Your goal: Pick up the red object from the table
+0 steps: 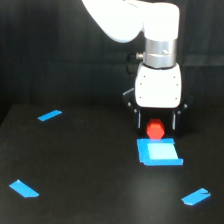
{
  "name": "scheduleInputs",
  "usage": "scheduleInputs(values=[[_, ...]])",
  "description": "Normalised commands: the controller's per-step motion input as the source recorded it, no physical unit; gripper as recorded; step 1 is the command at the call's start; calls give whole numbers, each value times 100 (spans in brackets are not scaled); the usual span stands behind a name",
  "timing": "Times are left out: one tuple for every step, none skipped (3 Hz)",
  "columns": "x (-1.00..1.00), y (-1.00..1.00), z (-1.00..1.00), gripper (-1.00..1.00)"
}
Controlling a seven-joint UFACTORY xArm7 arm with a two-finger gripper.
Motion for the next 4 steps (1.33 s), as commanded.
scheduleInputs(values=[[1,11,-60,37],[-9,-10,-15,-93],[-11,-18,-2,-100],[-11,-21,2,-100]])
